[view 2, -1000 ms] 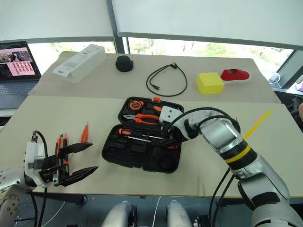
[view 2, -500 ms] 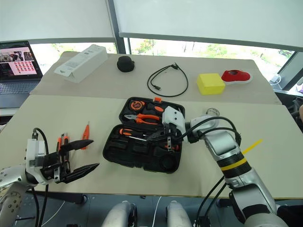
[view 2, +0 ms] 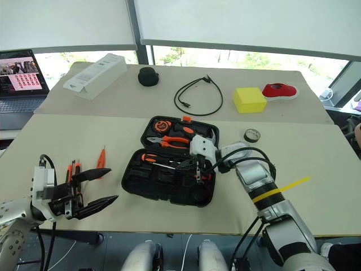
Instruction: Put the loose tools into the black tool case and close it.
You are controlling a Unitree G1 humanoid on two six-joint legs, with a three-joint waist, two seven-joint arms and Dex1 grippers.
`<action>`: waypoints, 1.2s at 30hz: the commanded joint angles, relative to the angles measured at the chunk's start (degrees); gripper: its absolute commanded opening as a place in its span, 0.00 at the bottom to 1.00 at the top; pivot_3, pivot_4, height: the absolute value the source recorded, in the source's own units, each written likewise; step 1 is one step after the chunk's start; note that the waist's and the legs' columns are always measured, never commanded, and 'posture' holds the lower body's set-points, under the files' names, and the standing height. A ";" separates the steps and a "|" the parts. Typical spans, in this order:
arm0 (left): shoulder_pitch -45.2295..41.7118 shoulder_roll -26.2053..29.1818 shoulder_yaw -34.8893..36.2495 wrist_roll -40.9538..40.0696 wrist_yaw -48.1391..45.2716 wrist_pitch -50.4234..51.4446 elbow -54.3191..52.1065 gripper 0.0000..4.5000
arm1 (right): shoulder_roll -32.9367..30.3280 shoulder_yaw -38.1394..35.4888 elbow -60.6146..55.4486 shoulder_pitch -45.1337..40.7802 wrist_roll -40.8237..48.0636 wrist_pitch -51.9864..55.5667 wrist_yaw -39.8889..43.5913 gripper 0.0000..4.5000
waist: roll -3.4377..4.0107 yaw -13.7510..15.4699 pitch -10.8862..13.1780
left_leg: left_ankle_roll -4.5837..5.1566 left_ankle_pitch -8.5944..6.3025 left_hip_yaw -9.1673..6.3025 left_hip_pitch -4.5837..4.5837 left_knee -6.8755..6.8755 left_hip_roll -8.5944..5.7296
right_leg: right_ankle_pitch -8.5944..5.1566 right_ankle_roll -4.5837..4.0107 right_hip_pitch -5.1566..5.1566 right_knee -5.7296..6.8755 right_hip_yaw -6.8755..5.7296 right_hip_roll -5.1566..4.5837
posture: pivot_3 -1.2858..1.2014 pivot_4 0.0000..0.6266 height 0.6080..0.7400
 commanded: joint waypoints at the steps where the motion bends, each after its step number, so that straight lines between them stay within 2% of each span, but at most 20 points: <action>1: 0.25 0.79 1.33 0.22 0.64 0.09 -1.40 1.00 | 0.63 1.71 2.40 -1.09 -2.90 2.76 -1.07 0.01 | -0.01 0.00 -0.01 | 0.00 0.00 0.00 0.05 0.00 0.01 | 0.01 -0.01 0.02 0.00 0.00 0.00 | 0.52 0.24 1.00; 6: 1.41 0.80 1.47 0.28 1.39 0.05 -1.87 1.00 | 0.99 1.48 3.62 -2.14 -3.60 3.51 -1.10 0.01 | -0.02 0.04 -0.02 | -0.01 0.00 0.02 0.24 -0.01 0.02 | 0.01 -0.04 0.17 0.00 0.01 -0.01 | 0.52 0.24 1.00; 11: 3.72 -0.12 3.67 -0.33 3.19 -0.30 -2.13 1.00 | 1.42 -6.00 -2.07 -0.12 5.29 -0.49 1.80 0.01 | -0.02 0.14 -0.01 | -0.01 0.00 0.02 0.20 -0.01 0.02 | 0.01 -0.04 0.13 0.00 0.00 -0.02 | 0.52 0.24 1.00; 13: 5.94 -1.05 6.71 -1.14 5.01 0.00 -1.52 1.00 | -0.20 -9.74 -5.23 1.44 8.70 0.80 2.24 0.01 | 0.00 0.20 0.01 | -0.01 0.00 -0.04 0.10 -0.03 0.01 | 0.01 -0.04 0.06 -0.02 0.01 -0.05 | 0.52 0.24 1.00; 16: 11.10 -3.74 14.07 0.44 8.36 -2.55 1.25 1.00 | -4.59 -15.31 -11.06 6.29 12.09 0.61 2.55 0.17 | -0.01 0.26 0.00 | -0.01 0.00 -0.09 0.02 -0.03 0.02 | 0.02 -0.03 0.00 -0.03 0.00 -0.08 | 0.52 0.24 1.00; 18: 15.07 -6.04 19.14 0.39 10.19 -3.38 2.37 1.00 | -6.59 -19.05 -14.37 10.13 14.08 0.32 1.57 0.31 | -0.05 0.32 -0.01 | -0.03 -0.05 -0.10 0.04 -0.09 0.05 | 0.00 -0.01 0.04 -0.12 -0.02 -0.14 | 0.52 0.24 1.00; 21: 23.00 -9.51 25.77 -0.19 16.27 0.54 2.16 1.00 | -9.95 -23.70 -16.50 17.10 16.92 -6.05 6.44 0.52 | -0.19 0.29 0.00 | -0.03 -0.06 -0.09 0.02 -0.15 0.04 | -0.02 0.00 0.05 -0.22 -0.02 -0.15 | 0.52 0.24 1.00; 22: 24.32 -10.47 27.10 -0.44 17.67 0.86 2.15 1.00 | -10.39 -24.71 -16.60 18.57 17.51 -8.23 7.52 0.64 | -0.21 0.27 0.01 | -0.03 -0.07 -0.09 0.04 -0.17 0.04 | -0.02 0.00 0.07 -0.25 -0.01 -0.15 | 0.52 0.24 1.00; 23: 25.60 -11.88 29.06 -0.39 19.67 0.71 2.90 1.00 | -10.24 -26.74 -16.37 20.71 19.08 -11.19 9.03 0.68 | -0.21 0.26 0.01 | -0.03 -0.06 -0.09 0.03 -0.17 0.03 | -0.02 0.00 0.07 -0.27 -0.01 -0.15 | 0.52 0.24 1.00; 27: 28.81 -15.54 33.58 -0.66 23.26 0.51 5.67 1.00 | -9.85 -31.86 -14.01 27.06 19.83 -18.10 7.99 1.00 | -0.31 0.29 0.05 | -0.04 -0.05 -0.04 0.24 -0.16 0.00 | -0.05 -0.03 0.22 -0.24 0.01 -0.13 | 0.52 0.24 1.00; 31: 29.98 -15.87 33.52 -0.39 24.60 1.75 5.63 1.00 | -11.41 -33.53 -12.08 31.69 22.86 -16.67 11.61 1.00 | -0.50 0.54 0.08 | -0.05 -0.05 0.08 0.43 -0.16 0.00 | -0.18 -0.10 0.15 -0.26 0.01 -0.15 | 0.52 0.24 1.00; 33: 28.37 -13.68 32.99 -2.26 27.99 6.03 2.54 1.00 | -11.37 -33.93 -11.60 31.72 22.81 -17.93 11.06 1.00 | -0.52 0.51 0.08 | -0.05 -0.06 0.11 0.43 -0.16 0.05 | -0.35 -0.40 0.15 -0.26 0.02 -0.17 | 0.52 0.24 1.00; 36: 25.19 -9.64 31.69 -6.75 31.21 12.99 -2.88 1.00 | -11.02 -34.20 -14.23 30.02 24.34 -16.26 8.94 1.00 | -0.55 0.56 0.10 | -0.06 -0.04 0.03 0.40 -0.16 0.05 | -0.34 -0.40 0.20 -0.13 0.08 -0.16 | 0.52 0.24 1.00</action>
